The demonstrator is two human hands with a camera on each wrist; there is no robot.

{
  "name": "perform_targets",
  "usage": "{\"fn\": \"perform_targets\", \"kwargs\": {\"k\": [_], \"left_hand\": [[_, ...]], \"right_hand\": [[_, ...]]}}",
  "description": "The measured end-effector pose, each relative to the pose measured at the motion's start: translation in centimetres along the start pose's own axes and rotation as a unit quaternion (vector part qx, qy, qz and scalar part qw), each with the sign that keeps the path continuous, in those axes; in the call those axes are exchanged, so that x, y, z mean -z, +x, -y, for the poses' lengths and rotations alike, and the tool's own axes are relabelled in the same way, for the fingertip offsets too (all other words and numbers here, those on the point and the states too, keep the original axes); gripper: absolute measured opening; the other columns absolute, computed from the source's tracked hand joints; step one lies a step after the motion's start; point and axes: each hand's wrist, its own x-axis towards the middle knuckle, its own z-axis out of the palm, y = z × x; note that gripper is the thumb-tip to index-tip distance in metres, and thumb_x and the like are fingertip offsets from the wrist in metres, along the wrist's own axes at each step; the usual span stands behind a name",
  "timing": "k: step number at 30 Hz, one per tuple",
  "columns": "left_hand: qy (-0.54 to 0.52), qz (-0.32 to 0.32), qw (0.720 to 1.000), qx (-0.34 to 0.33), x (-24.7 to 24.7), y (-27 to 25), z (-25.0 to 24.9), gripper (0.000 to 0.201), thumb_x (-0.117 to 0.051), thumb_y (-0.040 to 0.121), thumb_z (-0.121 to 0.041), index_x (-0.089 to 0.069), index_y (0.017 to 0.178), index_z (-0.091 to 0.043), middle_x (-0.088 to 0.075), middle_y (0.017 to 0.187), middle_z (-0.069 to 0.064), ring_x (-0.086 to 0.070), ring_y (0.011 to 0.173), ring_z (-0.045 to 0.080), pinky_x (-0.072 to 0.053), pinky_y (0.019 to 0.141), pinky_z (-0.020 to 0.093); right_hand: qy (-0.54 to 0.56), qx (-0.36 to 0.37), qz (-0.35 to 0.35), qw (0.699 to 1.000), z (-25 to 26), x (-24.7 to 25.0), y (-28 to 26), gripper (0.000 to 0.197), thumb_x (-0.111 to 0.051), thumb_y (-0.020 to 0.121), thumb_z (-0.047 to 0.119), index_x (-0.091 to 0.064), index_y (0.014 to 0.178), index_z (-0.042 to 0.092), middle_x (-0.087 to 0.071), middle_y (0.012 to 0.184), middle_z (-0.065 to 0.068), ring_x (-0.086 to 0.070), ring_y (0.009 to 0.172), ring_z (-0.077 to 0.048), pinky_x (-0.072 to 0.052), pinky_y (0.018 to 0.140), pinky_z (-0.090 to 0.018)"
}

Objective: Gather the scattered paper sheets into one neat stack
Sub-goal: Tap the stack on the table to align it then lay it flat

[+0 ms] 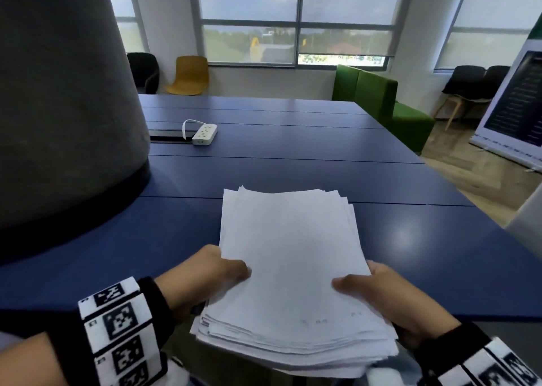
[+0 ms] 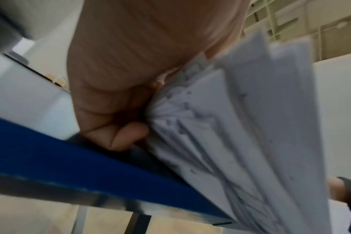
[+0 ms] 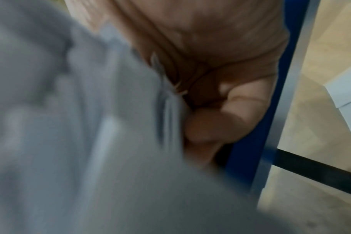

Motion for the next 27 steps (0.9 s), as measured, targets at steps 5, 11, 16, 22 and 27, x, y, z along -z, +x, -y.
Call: {"fn": "perform_targets", "kwargs": {"k": [5, 11, 16, 22, 27], "left_hand": [[-0.062, -0.054, 0.996, -0.033, 0.2, 0.1, -0.1, 0.020, -0.062, 0.088, 0.002, -0.066, 0.107, -0.005, -0.079, 0.094, 0.008, -0.076, 0.081, 0.025, -0.059, 0.064, 0.027], [-0.134, -0.145, 0.963, -0.184, -0.4, 0.4, -1.2, 0.041, -0.067, 0.085, 0.005, -0.057, 0.114, -0.021, -0.074, 0.106, 0.001, -0.074, 0.092, 0.017, -0.059, 0.074, 0.029], [-0.123, -0.211, 0.916, -0.317, 0.6, 1.5, -4.7, 0.050, -0.064, 0.078, 0.020, -0.055, 0.108, -0.019, -0.071, 0.092, -0.005, -0.068, 0.074, -0.006, -0.053, 0.064, 0.012], [-0.157, -0.256, 0.887, -0.351, 1.4, 3.6, -6.2, 0.050, -0.072, 0.075, 0.014, -0.051, 0.100, -0.023, -0.068, 0.094, -0.001, -0.069, 0.074, -0.003, -0.056, 0.067, 0.016], [-0.199, -0.274, 0.869, -0.360, 0.9, 4.0, -5.4, 0.059, -0.072, 0.067, -0.002, -0.055, 0.121, -0.019, -0.072, 0.106, 0.002, -0.071, 0.093, 0.018, -0.059, 0.076, 0.032]], "right_hand": [[-0.001, 0.052, -0.025, 0.998, 0.1, -0.7, 0.5, 0.029, -0.062, 0.086, -0.001, -0.064, 0.111, 0.015, -0.076, 0.099, -0.005, -0.072, 0.092, -0.027, -0.056, 0.087, -0.042], [0.005, 0.173, -0.098, 0.980, 2.5, -0.8, 1.3, 0.034, -0.065, 0.086, -0.001, -0.063, 0.106, 0.027, -0.075, 0.100, 0.004, -0.073, 0.088, -0.018, -0.057, 0.082, -0.039], [0.032, 0.271, -0.136, 0.952, 7.0, -0.2, 2.4, 0.049, -0.065, 0.083, -0.007, -0.059, 0.117, 0.027, -0.072, 0.108, 0.004, -0.069, 0.097, -0.018, -0.056, 0.085, -0.040], [0.049, 0.332, -0.141, 0.931, 9.2, -0.2, 4.3, 0.045, -0.064, 0.083, -0.004, -0.056, 0.107, 0.033, -0.068, 0.107, 0.006, -0.066, 0.096, -0.014, -0.054, 0.078, -0.032], [0.087, 0.375, -0.195, 0.902, 8.3, -0.6, 5.1, 0.031, -0.059, 0.082, -0.007, -0.061, 0.094, 0.021, -0.071, 0.093, 0.000, -0.068, 0.086, -0.022, -0.055, 0.068, -0.033]]}}
